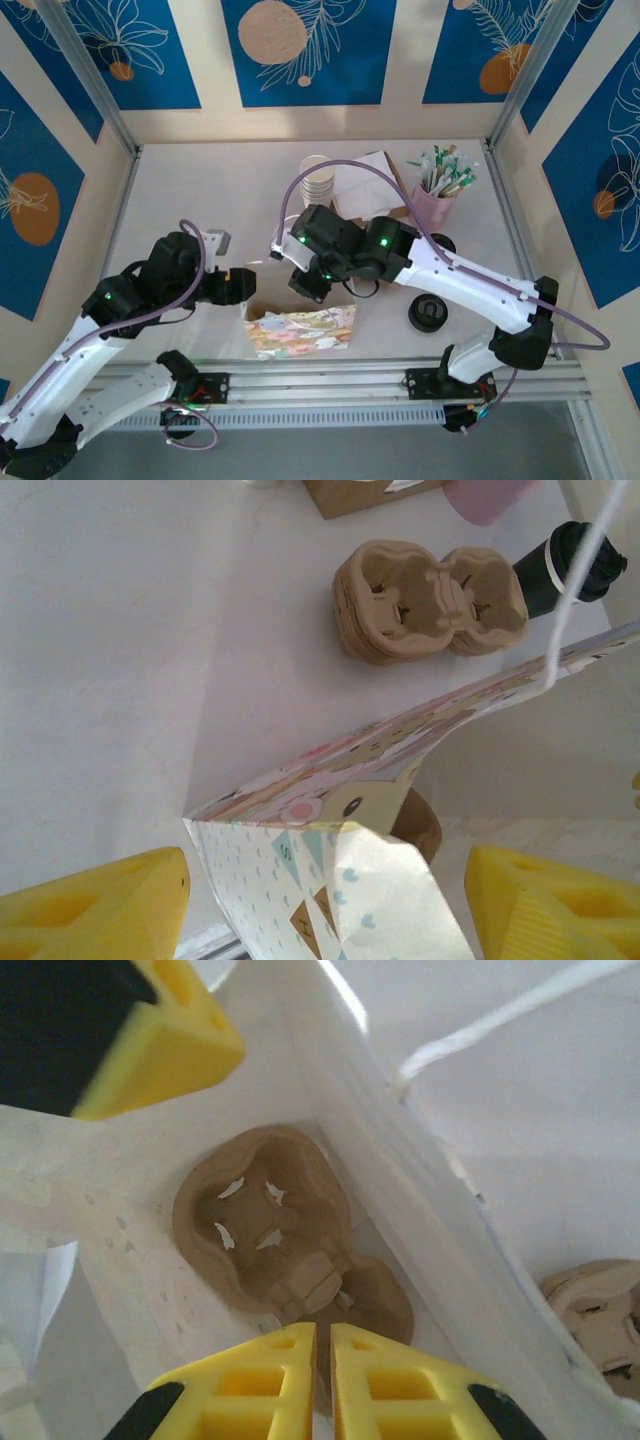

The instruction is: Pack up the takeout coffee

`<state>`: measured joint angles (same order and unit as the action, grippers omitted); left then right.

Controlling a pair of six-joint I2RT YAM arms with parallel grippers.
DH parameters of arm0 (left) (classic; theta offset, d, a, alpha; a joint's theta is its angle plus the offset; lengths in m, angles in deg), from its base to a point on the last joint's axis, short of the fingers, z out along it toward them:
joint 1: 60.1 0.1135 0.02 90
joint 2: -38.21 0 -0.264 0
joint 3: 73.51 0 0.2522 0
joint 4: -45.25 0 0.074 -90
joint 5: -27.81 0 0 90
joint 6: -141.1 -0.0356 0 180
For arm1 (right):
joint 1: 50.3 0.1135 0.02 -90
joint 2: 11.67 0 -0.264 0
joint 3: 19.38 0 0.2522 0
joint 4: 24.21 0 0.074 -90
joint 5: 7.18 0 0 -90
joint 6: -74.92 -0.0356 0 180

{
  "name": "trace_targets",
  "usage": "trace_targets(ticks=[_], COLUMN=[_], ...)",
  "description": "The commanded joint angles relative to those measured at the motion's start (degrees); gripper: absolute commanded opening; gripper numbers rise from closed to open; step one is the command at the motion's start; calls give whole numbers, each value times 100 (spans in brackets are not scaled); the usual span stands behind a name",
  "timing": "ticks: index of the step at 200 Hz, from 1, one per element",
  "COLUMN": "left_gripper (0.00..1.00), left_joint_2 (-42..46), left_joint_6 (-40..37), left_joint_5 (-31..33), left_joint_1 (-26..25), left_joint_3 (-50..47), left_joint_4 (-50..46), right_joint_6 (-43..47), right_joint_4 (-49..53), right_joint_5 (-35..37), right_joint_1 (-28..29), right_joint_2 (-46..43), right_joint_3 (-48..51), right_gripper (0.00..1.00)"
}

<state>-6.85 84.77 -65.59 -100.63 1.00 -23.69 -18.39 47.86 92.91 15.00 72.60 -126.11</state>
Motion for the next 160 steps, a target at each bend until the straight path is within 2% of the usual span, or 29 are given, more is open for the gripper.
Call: trace_targets(ticks=[1,29,83,139,160], left_gripper=[73,73,73,59,58], left_joint_2=[-122,-229,-293,-493,-657], left_joint_6=[-255,-486,-678,-745,-863], left_joint_5=[-105,-196,120,-177,-273], left_joint_1=[-36,-42,-34,-34,-33], left_joint_3=[-11,-50,-136,-402,-390], left_joint_4=[349,605,949,1951,2319], right_joint_6=[401,620,1031,1361,1379], right_joint_4=[-49,206,458,507,491], right_joint_5=[-217,-557,-596,-590,-596], right_joint_1=[9,1,22,22,29], right_joint_2=[-128,-131,126,250,230], right_joint_3=[-82,-43,-16,95,220], right_gripper=[15,15,13,11,11])
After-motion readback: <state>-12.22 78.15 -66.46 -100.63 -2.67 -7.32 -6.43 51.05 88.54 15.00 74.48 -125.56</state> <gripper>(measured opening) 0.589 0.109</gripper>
